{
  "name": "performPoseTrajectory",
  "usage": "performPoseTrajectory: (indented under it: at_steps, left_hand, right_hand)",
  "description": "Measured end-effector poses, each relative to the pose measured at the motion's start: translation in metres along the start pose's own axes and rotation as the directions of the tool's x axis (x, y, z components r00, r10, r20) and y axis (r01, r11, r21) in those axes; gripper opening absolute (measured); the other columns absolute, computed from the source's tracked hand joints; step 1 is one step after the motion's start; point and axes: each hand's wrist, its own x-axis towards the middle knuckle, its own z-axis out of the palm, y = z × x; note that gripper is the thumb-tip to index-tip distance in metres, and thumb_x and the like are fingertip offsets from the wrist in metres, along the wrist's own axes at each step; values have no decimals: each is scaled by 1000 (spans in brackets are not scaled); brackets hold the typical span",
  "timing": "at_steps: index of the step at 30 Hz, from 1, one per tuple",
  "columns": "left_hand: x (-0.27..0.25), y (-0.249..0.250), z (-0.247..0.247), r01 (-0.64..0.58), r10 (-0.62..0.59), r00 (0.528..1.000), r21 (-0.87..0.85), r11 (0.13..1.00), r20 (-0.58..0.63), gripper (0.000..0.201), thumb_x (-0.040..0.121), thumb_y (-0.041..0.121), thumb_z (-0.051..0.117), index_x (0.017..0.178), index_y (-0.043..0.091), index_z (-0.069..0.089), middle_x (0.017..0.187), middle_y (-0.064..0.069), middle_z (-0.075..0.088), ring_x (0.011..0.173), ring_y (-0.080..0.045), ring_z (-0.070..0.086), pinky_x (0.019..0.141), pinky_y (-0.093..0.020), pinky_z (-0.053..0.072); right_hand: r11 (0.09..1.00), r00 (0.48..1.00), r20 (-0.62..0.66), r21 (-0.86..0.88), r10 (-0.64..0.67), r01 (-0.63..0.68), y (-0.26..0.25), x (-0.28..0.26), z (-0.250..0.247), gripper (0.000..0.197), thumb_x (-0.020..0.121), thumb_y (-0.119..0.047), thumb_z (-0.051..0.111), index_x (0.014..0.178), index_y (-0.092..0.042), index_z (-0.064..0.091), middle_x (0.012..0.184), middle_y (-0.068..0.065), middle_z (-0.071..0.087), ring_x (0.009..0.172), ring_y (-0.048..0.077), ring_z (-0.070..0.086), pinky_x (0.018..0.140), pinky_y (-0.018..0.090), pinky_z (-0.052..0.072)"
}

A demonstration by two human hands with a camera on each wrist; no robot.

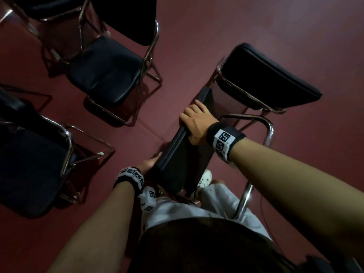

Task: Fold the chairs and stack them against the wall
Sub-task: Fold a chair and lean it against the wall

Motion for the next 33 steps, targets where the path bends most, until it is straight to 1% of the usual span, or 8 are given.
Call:
performPoseTrajectory:
  at_steps: [7,10,17,21,24,27,30,33]
  left_hand:
    - [3,-5,-3,-19,1,988,118,993,156,107,74,90,44,125,-2,63,91,-19,70,82,-34,70,69,-35,57]
    - [-3,9,-5,-58,32,995,295,954,94,101,67,96,40,110,8,68,104,-19,67,101,-38,66,81,-38,50]
    - [6,28,-5,20,-24,974,19,1000,225,76,41,93,70,58,24,42,54,0,31,46,-14,25,53,-29,24]
    - [5,39,-4,128,-138,938,50,990,317,79,48,90,71,55,19,40,49,0,34,41,-13,28,47,-20,27]
    - [10,39,7,159,-195,890,122,980,413,85,43,96,67,55,13,51,52,-3,44,44,-15,38,54,-24,33]
    - [14,38,19,173,-251,868,212,962,428,104,46,98,60,62,-5,65,52,-21,56,48,-34,59,59,-32,47]
    - [21,40,24,163,-270,880,287,944,391,144,50,101,53,126,-21,50,104,-46,55,108,-61,55,81,-44,56]
    - [31,46,23,148,-238,905,263,953,353,140,46,101,54,107,-25,57,75,-25,70,72,-38,72,89,-53,57]
  right_hand:
    - [998,997,61,22,49,-50,2,-12,-6,50,73,-32,60,123,-33,64,123,-1,56,130,27,41,122,48,6]
    - [987,999,30,156,23,-28,13,-17,-7,41,79,-22,59,119,-29,67,117,-3,63,124,25,48,121,45,11]
    - [893,913,-190,355,360,-278,15,-72,-8,51,82,-25,59,133,-26,57,148,10,43,136,39,35,113,63,28]
    - [438,504,92,380,859,-815,27,-118,16,79,89,-46,58,153,-23,18,162,10,4,144,44,18,113,65,21]
    - [-29,326,463,610,824,-792,35,-134,42,94,94,-34,62,156,-7,-3,159,23,17,133,45,43,111,56,38]
    - [-385,342,625,736,702,-557,34,-126,50,60,99,-30,56,140,6,31,116,24,64,84,32,72,83,56,58]
    - [-433,379,620,768,687,-471,34,-113,38,71,94,-57,53,139,-6,32,117,17,64,93,31,69,85,55,58]
    - [-474,438,641,764,630,-437,31,-104,27,95,83,-77,52,152,-20,18,129,7,55,112,32,62,95,54,53]
